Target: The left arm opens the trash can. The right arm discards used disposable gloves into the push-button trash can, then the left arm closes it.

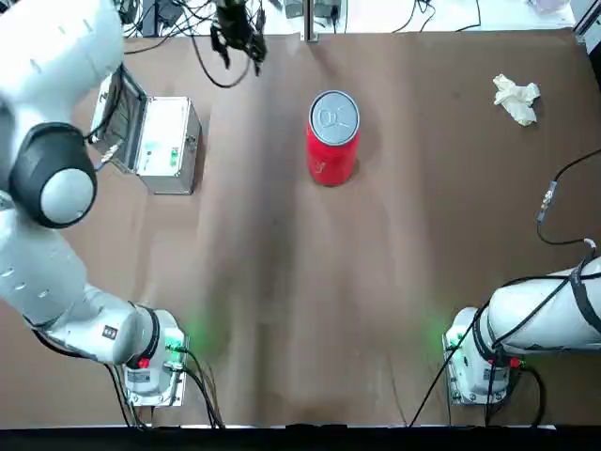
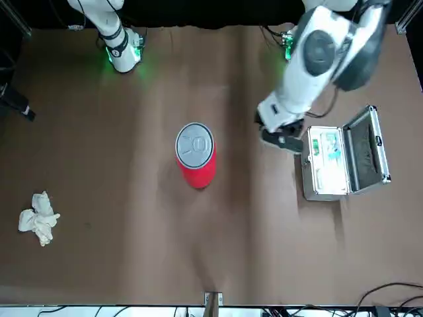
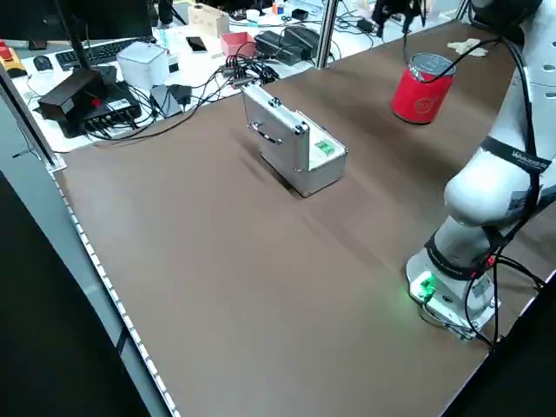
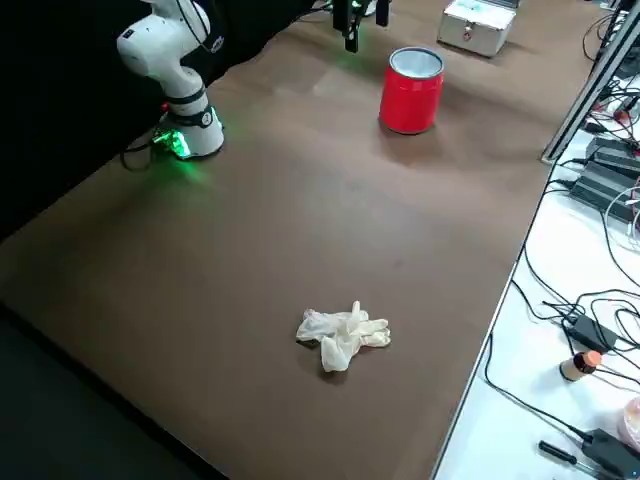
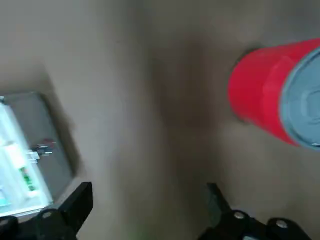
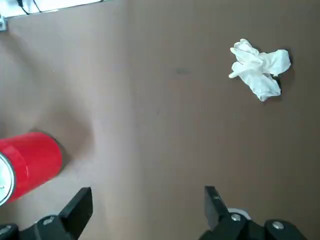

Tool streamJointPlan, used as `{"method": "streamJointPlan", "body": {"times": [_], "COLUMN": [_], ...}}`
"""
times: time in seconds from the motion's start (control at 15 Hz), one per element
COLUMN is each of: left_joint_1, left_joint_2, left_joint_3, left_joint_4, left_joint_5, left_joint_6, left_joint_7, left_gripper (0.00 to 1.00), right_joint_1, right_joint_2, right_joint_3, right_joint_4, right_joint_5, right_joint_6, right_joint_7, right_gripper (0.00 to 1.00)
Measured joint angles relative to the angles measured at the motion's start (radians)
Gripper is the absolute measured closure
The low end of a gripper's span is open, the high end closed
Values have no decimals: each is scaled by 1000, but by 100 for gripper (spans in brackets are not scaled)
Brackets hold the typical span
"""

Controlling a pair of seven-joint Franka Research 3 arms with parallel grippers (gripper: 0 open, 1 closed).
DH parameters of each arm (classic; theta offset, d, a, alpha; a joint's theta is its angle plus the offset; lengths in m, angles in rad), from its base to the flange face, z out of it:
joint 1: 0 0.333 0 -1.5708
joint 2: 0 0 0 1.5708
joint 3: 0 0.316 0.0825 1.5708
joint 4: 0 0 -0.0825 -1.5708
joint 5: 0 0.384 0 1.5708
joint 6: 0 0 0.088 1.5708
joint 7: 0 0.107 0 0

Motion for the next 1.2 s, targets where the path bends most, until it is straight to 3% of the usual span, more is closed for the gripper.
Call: {"method": "streamJointPlan", "body": {"times": [0.2,0.27,0.6,0.93,1.2], "left_joint_1": [-96,-146,-237,-320,-357], "left_joint_2": [75,114,184,338,408], "left_joint_3": [-3,-4,-4,0,3], "left_joint_4": [52,74,91,183,214], "left_joint_5": [0,-7,-21,-22,-22], "left_joint_6": [94,193,362,575,646], "left_joint_7": [-160,-267,-484,-613,-648], "left_gripper": [0,3,50,96,99], "right_joint_1": [-38,-71,-180,-265,-323], "right_joint_2": [27,75,242,414,574], "right_joint_3": [-1,-2,-5,-6,-6], "right_joint_4": [-9,-15,-25,-26,-19], "right_joint_5": [-1,-3,-9,-53,-81], "right_joint_6": [29,100,304,519,737], "right_joint_7": [-3,-5,-12,-17,-22], "right_gripper": [1,1,1,1,1]}}
